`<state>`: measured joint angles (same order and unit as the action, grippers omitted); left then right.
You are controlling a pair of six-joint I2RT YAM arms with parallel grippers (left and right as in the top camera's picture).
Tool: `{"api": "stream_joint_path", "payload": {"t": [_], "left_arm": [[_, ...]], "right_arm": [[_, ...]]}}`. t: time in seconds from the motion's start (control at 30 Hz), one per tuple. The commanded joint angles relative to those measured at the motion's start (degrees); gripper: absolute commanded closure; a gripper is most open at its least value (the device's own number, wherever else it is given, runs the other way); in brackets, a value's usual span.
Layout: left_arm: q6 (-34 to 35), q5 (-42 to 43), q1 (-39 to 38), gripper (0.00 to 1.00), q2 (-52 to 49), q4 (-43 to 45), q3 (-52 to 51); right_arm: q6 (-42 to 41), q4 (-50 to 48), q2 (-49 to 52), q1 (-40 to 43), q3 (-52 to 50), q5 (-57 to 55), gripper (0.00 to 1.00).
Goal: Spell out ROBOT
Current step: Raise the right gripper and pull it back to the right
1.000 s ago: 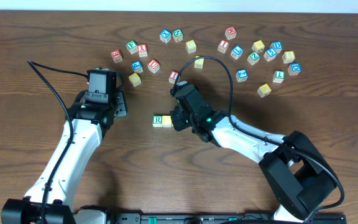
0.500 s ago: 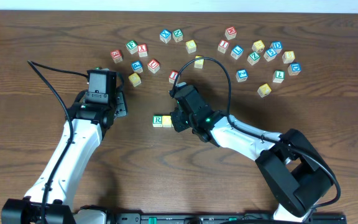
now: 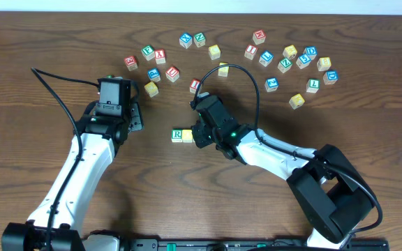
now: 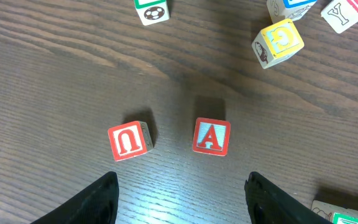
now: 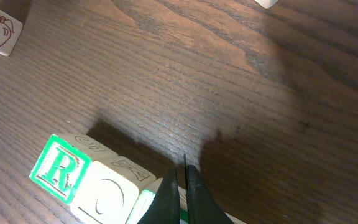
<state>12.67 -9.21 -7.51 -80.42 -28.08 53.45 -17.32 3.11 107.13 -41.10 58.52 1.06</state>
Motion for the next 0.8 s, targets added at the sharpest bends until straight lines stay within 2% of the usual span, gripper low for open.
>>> {"api": "stream_joint_path", "payload": {"t": [0.0, 0.33, 0.4, 0.47, 0.57, 0.6, 0.63, 0.7, 0.77], "left_arm": [[0.07, -0.52, 0.22, 0.36, 0.81, 0.09, 1.73], [-0.15, -0.55, 0.22, 0.36, 0.81, 0.28, 1.73], [-0.37, -0.57, 0.22, 0.36, 0.81, 0.31, 1.73], [-0.37, -0.79, 0.22, 0.36, 0.81, 0.31, 1.73], [-0.37, -0.96, 0.22, 0.36, 0.81, 0.28, 1.73], [-0.37, -0.96, 0.22, 0.36, 0.81, 0.28, 1.73], [-0.35, -0.96, 0.22, 0.36, 0.81, 0.31, 1.73], [-0.35, -0.94, 0.22, 0.36, 0.81, 0.33, 1.73], [-0.33, -0.94, 0.22, 0.36, 0.81, 0.33, 1.73]], "right_arm": [[0.90, -0.55, 0.79, 0.04, -0.46, -0.72, 0.99], [1.44, -3.54, 0.76, 3.89, 0.46, -3.08, 0.99], [2.95, -3.37, 0.46, 5.18, 1.42, -3.08, 0.96], [5.01, -2.73, -0.33, 6.40, 2.47, -3.08, 0.90], [7.96, -0.50, -1.81, 7.43, 4.02, -4.31, 0.66], [8.87, 0.44, -2.34, 7.69, 4.52, -5.60, 0.53], [9.88, 1.20, -2.91, 7.89, 4.96, -7.08, 0.35], [11.69, 2.80, -4.24, 7.91, 5.49, -10.82, 0.14], [12.31, 4.13, -6.08, 7.91, 5.57, -13.62, 0.04]]}}
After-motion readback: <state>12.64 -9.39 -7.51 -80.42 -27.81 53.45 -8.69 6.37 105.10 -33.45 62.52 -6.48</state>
